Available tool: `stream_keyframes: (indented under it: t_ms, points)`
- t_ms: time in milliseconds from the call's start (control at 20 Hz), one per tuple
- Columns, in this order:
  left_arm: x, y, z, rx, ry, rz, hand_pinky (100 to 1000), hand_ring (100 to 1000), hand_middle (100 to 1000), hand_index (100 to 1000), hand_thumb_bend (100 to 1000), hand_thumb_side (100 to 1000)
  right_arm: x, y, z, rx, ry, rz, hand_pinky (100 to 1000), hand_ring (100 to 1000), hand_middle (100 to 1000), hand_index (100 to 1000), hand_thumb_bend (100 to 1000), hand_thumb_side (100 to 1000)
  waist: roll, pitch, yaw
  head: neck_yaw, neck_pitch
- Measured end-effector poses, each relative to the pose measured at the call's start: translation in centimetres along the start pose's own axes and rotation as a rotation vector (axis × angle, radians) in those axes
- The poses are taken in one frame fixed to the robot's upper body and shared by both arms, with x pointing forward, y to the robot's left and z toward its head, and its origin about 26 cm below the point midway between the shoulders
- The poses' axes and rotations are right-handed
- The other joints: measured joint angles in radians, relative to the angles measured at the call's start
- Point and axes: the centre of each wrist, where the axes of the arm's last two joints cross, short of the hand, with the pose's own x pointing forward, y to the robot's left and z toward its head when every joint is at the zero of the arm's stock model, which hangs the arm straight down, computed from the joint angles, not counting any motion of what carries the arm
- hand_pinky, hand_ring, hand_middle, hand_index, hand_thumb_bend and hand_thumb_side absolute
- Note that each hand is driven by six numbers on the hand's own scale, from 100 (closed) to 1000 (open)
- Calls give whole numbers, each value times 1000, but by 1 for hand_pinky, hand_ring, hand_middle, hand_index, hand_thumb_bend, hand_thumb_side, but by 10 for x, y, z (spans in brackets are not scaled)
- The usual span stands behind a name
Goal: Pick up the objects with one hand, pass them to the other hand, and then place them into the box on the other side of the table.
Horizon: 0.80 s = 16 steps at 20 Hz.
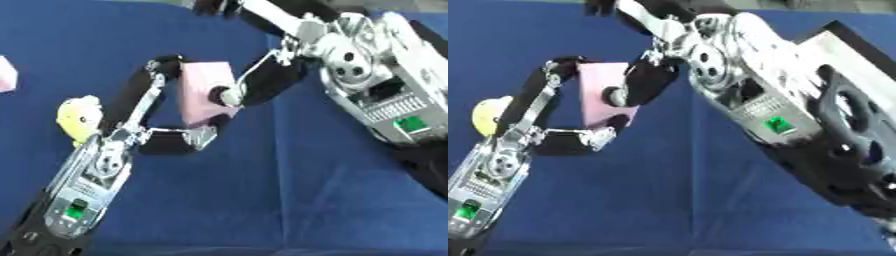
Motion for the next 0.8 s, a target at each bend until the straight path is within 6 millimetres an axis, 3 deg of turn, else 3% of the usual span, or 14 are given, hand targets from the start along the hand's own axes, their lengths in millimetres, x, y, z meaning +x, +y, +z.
stream_keyframes:
  t_ms: [500, 800]
  points:
    - [-1, 0, 0, -7, 19, -6, 766, 564, 575, 583, 100, 329, -2, -3, 0, 56, -48, 33, 771, 790, 709, 792, 571, 136, 0, 0, 0, -1, 1]
    - [-6, -3, 1, -19, 42, -16, 766, 564, 574, 583, 100, 327, -10, -15, 3, 36, -41, -2, 768, 788, 704, 788, 574, 138, 0, 0, -5, 0, 6]
